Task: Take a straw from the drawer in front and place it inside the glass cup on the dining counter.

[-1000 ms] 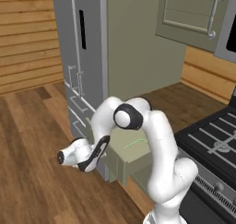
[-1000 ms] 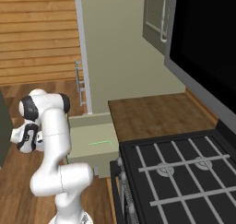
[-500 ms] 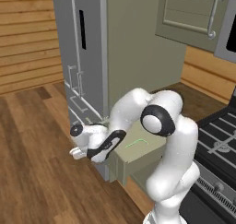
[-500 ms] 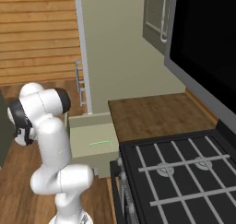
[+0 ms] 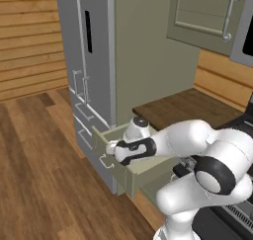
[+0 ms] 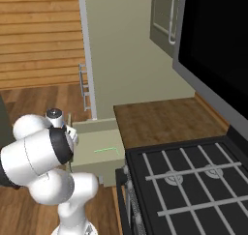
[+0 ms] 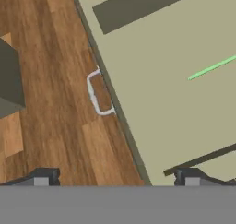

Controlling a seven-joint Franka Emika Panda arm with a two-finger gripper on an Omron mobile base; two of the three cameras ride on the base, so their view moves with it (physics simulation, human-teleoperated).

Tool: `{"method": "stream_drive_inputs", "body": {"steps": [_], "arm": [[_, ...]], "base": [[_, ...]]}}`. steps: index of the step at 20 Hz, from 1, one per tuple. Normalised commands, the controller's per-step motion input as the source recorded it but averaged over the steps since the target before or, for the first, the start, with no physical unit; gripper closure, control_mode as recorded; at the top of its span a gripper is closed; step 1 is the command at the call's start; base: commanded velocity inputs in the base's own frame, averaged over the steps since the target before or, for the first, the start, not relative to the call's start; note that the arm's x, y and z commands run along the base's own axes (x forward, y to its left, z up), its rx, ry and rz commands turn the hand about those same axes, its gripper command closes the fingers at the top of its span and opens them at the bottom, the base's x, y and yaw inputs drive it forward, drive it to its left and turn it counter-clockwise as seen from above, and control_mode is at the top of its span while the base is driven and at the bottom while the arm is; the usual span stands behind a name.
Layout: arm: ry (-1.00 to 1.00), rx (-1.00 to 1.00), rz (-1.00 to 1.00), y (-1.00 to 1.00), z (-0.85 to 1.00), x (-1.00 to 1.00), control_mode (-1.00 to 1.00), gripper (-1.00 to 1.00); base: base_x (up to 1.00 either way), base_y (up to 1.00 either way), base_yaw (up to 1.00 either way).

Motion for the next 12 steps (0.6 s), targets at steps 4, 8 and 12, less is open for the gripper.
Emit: {"method": "stream_drive_inputs", "body": {"steps": [4, 8, 12], "arm": [[0.19, 0.12, 0.01, -0.62, 0.51, 0.65, -1.0, -1.0], [0.15, 0.0, 0.02, -0.31, 0.13, 0.74, -1.0, -1.0], [0.07, -0.1, 0.0, -0.03, -0.03, 0.68, -1.0, -1.0]], "base": [[0.0, 0.0, 0.0], [0.0, 0.0, 0.0], [0.0, 0.0, 0.0]]}}
